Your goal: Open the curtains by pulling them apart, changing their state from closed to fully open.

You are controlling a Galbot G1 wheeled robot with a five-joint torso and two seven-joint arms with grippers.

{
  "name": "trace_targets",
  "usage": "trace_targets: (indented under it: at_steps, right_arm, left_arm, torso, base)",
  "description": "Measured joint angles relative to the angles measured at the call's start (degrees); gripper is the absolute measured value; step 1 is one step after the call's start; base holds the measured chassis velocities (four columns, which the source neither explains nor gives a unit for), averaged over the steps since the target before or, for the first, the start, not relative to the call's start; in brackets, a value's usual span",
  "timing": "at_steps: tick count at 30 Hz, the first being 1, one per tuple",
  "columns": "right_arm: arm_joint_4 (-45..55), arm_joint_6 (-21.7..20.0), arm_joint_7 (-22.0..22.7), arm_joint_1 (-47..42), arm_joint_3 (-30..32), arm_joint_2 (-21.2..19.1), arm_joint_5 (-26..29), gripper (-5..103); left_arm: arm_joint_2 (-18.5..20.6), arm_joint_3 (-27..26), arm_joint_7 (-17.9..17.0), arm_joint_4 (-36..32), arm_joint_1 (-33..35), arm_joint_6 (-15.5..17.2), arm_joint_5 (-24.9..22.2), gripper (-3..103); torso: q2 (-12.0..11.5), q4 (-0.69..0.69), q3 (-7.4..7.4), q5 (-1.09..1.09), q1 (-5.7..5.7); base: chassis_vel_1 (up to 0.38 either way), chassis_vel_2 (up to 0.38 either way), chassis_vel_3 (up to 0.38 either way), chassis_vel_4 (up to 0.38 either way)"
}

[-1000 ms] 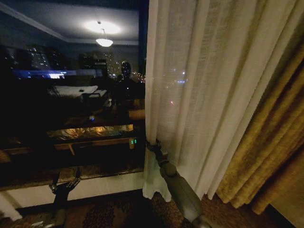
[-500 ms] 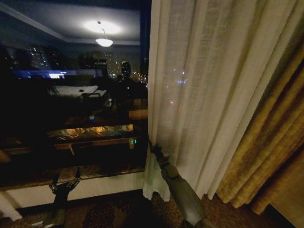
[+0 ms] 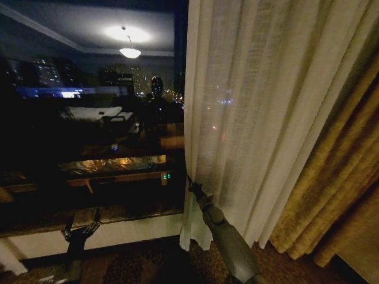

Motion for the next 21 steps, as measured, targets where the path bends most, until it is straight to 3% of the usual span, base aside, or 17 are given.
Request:
trace_targets:
  at_steps: [10,21]
  right_arm:
    - [0.6,-0.1,-0.4,-0.5,0.4,-0.7,0.5,0]
    - [1.2,-0.1,-1.1,-1.3,1.0,-1.3,0.7,0]
  left_arm:
    - [0.0,0.0,0.0,0.0,0.0,0.0,0.0,100]
    - [0.0,0.0,0.0,0.0,0.0,0.0,0.0,100]
  torso:
    - [0.0,0.00,0.00,0.00,0.00]
    - [0.0,0.00,0.00,-0.01,0.01]
  base:
    - [-0.069,-0.072,0.079,0.063]
    - [-0.254,-0.226,0.245,0.238]
